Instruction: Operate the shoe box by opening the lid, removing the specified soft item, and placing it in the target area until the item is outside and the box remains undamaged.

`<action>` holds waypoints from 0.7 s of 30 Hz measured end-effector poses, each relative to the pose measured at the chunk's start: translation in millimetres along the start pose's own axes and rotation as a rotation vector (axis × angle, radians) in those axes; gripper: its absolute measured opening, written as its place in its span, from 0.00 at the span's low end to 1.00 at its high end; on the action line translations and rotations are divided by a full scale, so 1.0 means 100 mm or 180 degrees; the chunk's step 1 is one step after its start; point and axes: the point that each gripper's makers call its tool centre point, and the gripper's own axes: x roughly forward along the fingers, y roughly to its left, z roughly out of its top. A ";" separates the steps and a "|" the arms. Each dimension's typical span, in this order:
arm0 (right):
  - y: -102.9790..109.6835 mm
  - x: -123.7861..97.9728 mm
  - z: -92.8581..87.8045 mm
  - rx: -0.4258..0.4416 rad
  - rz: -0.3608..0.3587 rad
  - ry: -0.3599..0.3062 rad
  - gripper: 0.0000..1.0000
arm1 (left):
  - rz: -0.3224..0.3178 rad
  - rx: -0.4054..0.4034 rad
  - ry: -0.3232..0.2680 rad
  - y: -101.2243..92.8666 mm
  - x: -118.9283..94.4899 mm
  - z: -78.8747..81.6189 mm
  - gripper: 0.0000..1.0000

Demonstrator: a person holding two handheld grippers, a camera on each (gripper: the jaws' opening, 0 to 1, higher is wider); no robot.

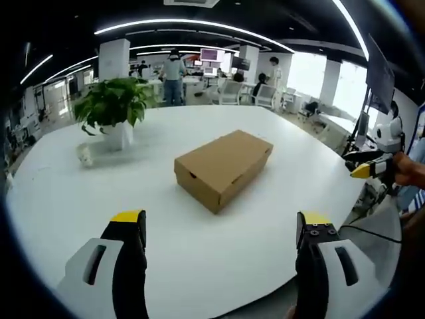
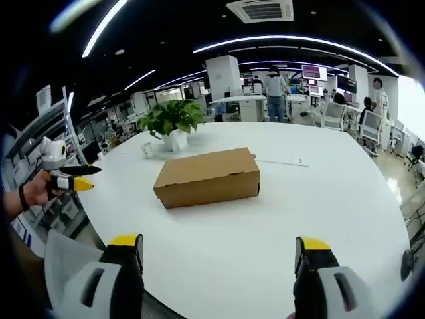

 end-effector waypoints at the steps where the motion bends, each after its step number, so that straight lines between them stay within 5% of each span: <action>1: 0.00 0.00 0.00 0.0002 -0.0002 0.0002 0.94 | 0.0008 0.0003 0.0030 0.01 0.00 -0.02 0.94; 21: 0.05 0.03 0.04 0.0006 0.0042 -0.0010 0.97 | 0.0022 -0.0044 0.0052 0.06 -0.03 -0.11 0.93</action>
